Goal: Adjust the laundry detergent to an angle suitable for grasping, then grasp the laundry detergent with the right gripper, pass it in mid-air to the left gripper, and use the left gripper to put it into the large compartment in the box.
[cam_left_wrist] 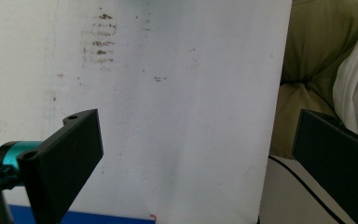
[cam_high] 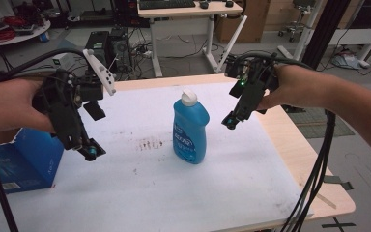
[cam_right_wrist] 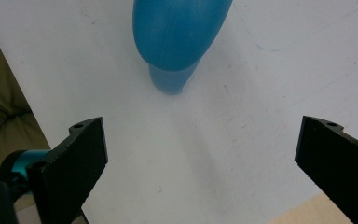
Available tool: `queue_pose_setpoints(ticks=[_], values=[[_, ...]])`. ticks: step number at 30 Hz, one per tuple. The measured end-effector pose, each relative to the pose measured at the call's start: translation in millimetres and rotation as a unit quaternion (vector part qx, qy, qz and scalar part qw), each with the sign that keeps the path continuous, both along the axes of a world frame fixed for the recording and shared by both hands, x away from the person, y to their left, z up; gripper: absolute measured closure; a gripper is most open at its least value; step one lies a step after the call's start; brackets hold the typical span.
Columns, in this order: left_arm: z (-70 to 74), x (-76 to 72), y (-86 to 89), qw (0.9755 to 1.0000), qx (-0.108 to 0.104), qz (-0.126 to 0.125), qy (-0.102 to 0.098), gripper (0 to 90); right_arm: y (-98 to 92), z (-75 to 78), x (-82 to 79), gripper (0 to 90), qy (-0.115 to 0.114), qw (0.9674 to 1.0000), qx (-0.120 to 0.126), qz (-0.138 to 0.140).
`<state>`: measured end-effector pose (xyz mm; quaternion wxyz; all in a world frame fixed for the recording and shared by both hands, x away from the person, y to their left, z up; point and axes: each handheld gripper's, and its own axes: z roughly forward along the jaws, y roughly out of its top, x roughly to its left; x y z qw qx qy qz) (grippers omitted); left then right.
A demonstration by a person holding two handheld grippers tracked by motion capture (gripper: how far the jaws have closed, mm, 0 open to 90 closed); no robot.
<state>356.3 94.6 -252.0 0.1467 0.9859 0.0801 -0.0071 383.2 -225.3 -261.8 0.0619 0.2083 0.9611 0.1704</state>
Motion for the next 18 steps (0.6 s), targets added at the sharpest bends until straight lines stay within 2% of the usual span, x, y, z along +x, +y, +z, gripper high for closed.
queue_pose_setpoints(ticks=[4,7,11,18], values=[[-0.7,1.0,-0.5,1.0000,0.002,-0.002,0.000,1.9,-0.9,-1.9,-1.3,1.4,0.003,0.9999,0.007,-0.007],[-2.2,2.1,-1.0,1.0000,0.001,-0.002,0.002,1.9,-3.1,-5.7,-3.2,1.4,0.004,0.9995,0.025,-0.020],[-2.8,3.2,-1.2,1.0000,0.001,-0.003,0.003,1.9,-3.7,-10.1,-4.8,1.4,0.003,0.9993,0.028,-0.025],[-5.3,4.9,-1.7,1.0000,0.000,-0.006,0.004,1.9,-4.9,-20.3,-6.4,1.4,0.013,0.9964,0.063,-0.056]])
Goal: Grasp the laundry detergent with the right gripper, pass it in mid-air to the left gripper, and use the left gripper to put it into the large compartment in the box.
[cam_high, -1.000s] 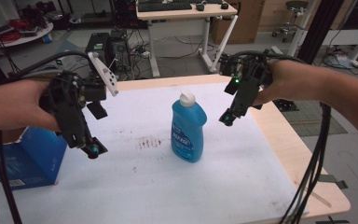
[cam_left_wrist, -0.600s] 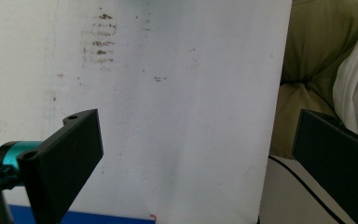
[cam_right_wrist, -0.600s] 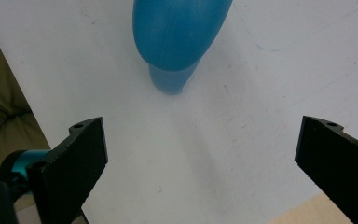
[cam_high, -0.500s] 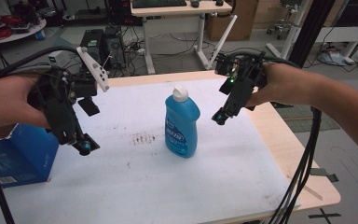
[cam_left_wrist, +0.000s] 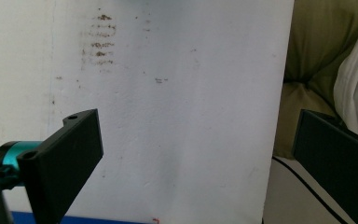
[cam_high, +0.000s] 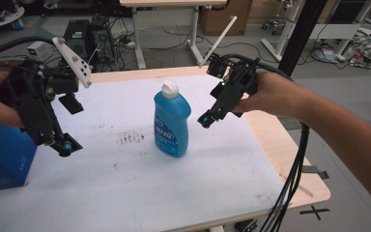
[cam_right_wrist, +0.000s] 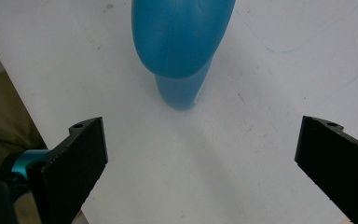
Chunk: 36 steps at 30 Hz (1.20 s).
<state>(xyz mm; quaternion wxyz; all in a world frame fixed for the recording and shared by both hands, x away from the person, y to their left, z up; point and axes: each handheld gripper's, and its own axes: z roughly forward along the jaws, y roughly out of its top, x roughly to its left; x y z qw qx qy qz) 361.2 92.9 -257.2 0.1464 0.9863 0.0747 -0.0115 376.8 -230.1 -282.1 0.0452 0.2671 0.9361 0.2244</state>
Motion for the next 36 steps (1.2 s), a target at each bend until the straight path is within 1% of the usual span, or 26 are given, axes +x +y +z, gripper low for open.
queue_pose_setpoints(ticks=[4,8,9,13,16,18,21,23,27,29,31,33,36], values=[[-2.1,1.9,0.3,1.0000,-0.001,-0.002,0.001,1.9,-2.2,-6.7,-0.9,1.4,0.000,0.9992,0.036,-0.020],[-4.2,3.7,1.2,1.0000,-0.002,0.001,0.001,1.9,-1.4,-14.6,-1.6,1.4,-0.009,0.9976,0.056,-0.040],[-4.2,4.4,1.5,1.0000,0.000,-0.002,0.000,1.9,-1.2,-15.8,-2.0,1.4,-0.012,0.9971,0.063,-0.042],[-5.3,5.2,2.9,1.0000,0.001,0.000,0.001,1.9,1.8,-23.4,-7.2,1.4,-0.031,0.9935,0.099,-0.046],[-5.4,5.6,3.5,1.0000,0.000,0.001,0.000,1.9,2.6,-26.3,-8.3,1.4,-0.034,0.9928,0.105,-0.046],[-5.2,6.2,3.7,1.0000,0.002,0.001,0.001,1.9,4.1,-39.6,-11.4,1.4,-0.046,0.9875,0.136,-0.066],[-5.5,6.2,4.0,1.0000,0.001,0.002,0.001,1.9,4.1,-48.4,-12.5,1.4,-0.050,0.9851,0.149,-0.071],[-5.6,6.7,4.4,1.0000,0.000,0.002,0.001,1.9,3.8,-53.4,-13.6,1.4,-0.059,0.9838,0.153,-0.073],[-5.3,7.3,5.0,1.0000,0.000,0.003,0.001,1.9,2.4,-62.9,-16.7,1.4,-0.069,0.9790,0.174,-0.080],[-5.6,7.2,4.9,1.0000,0.001,0.002,0.002,1.9,1.3,-68.4,-18.2,1.4,-0.074,0.9760,0.184,-0.089],[-5.5,7.3,5.0,1.0000,0.000,0.001,0.001,1.9,0.8,-73.7,-18.8,1.4,-0.077,0.9747,0.188,-0.093],[-5.8,7.2,5.4,1.0000,-0.003,0.006,0.003,1.9,1.9,-77.8,-19.7,1.4,-0.079,0.9735,0.192,-0.095],[-6.2,7.6,5.9,1.0000,-0.001,0.006,0.004,1.9,2.9,-79.7,-19.9,1.4,-0.081,0.9731,0.194,-0.094]])
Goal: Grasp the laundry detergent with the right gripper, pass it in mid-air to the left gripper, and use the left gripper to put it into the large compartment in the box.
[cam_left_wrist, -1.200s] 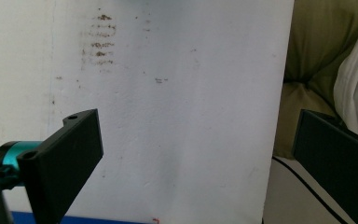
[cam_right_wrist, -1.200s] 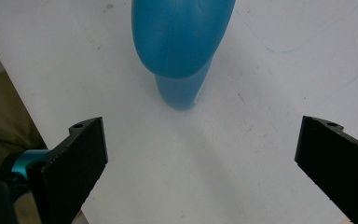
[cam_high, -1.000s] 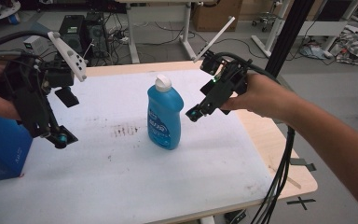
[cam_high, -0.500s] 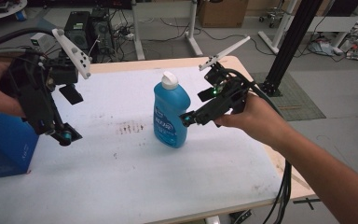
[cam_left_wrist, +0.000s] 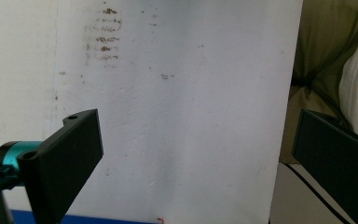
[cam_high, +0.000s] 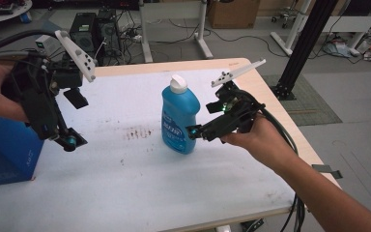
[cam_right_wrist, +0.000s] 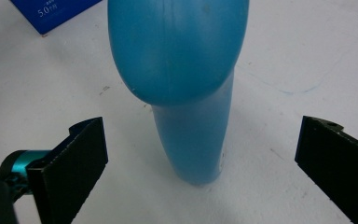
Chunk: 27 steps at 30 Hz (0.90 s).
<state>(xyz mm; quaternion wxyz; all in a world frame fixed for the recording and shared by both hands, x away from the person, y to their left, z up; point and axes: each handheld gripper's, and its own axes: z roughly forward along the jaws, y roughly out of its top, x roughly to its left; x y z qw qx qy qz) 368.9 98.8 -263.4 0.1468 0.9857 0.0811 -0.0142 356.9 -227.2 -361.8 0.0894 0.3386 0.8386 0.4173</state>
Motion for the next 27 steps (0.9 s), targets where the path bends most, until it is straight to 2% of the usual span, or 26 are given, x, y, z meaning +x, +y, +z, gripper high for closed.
queue_pose_setpoints(ticks=[3,7,11,15,23,27], values=[[0.0,0.1,0.3,1.0000,0.000,0.001,0.000,1.9,7.6,-8.7,1.0,1.4,-0.006,1.0000,0.002,0.001],[0.7,0.2,0.7,1.0000,-0.004,0.001,0.000,1.9,13.2,-15.8,4.1,1.4,-0.001,0.9998,0.019,-0.005],[0.3,0.5,1.0,1.0000,-0.001,0.000,0.000,1.9,17.7,-20.6,6.7,1.4,-0.011,0.9995,0.028,-0.007],[0.2,1.3,1.5,1.0000,-0.003,0.003,0.001,1.9,20.7,-23.3,7.6,1.5,-0.023,0.9994,0.024,-0.008],[-2.6,2.9,0.4,1.0000,-0.002,0.000,0.006,1.9,24.9,-31.8,9.4,3.5,-0.032,0.9987,0.038,-0.015],[-2.9,3.2,0.2,1.0000,-0.003,0.001,0.006,1.9,25.9,-34.7,9.0,6.1,-0.049,0.9976,0.043,-0.023]])
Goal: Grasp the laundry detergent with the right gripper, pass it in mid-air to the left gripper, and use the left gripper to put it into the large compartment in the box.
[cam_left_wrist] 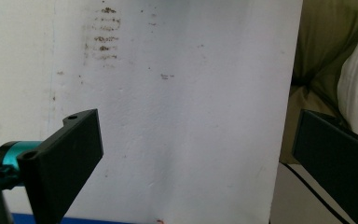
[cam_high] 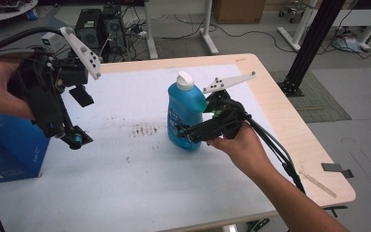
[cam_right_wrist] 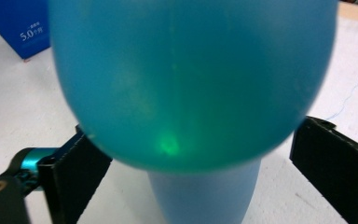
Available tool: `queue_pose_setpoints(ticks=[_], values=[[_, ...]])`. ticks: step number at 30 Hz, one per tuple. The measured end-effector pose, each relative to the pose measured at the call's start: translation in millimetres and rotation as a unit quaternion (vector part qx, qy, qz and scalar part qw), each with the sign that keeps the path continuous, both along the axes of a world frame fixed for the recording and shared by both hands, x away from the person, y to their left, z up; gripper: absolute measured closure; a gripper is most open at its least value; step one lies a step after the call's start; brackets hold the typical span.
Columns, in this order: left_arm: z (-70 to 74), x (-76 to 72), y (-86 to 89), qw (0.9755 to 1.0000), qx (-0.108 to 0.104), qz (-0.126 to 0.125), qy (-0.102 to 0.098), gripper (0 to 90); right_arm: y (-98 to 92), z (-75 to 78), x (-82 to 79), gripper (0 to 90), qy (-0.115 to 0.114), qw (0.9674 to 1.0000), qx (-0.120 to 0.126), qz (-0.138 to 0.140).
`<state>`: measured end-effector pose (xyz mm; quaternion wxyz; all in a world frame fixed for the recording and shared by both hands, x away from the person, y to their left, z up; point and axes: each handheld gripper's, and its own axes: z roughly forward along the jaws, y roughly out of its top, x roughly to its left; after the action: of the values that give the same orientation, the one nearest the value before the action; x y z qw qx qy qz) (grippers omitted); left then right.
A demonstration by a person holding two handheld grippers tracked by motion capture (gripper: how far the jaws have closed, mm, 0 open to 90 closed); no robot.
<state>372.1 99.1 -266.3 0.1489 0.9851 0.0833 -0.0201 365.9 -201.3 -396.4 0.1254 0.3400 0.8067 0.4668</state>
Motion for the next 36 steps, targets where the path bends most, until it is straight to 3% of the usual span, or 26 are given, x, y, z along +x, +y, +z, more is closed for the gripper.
queue_pose_setpoints(ticks=[4,15,17,21,27,30,32,36], values=[[-0.5,1.1,0.5,1.0000,0.000,-0.002,0.001,1.9,-1.6,-1.8,0.8,15.3,-0.007,0.9999,0.014,0.003],[-1.9,2.2,2.3,1.0000,0.001,0.001,0.001,1.9,0.3,-5.6,-0.1,20.1,-0.031,0.9992,0.025,-0.001],[-2.3,2.8,2.5,1.0000,0.000,0.000,0.001,1.9,-0.2,-6.6,-0.2,27.2,-0.032,0.9990,0.029,0.007],[-2.6,2.9,2.0,1.0000,-0.001,0.002,0.001,1.9,-0.4,-9.2,0.5,27.3,-0.032,0.9989,0.033,-0.001],[-2.8,3.7,1.5,1.0000,-0.002,0.000,0.000,1.9,-0.5,-9.6,0.9,35.0,-0.042,0.9983,0.040,-0.001],[-2.6,4.0,1.6,1.0000,-0.002,0.000,-0.001,1.9,0.9,-9.9,-0.6,41.8,-0.050,0.9979,0.040,0.005],[-2.6,4.1,1.7,1.0000,-0.003,0.001,-0.001,1.9,2.1,-9.1,-3.2,44.0,-0.067,0.9974,0.029,0.002],[-2.4,4.6,1.3,1.0000,-0.002,0.002,-0.004,1.9,4.2,-8.5,-6.1,45.1,-0.070,0.9972,0.025,-0.008]])
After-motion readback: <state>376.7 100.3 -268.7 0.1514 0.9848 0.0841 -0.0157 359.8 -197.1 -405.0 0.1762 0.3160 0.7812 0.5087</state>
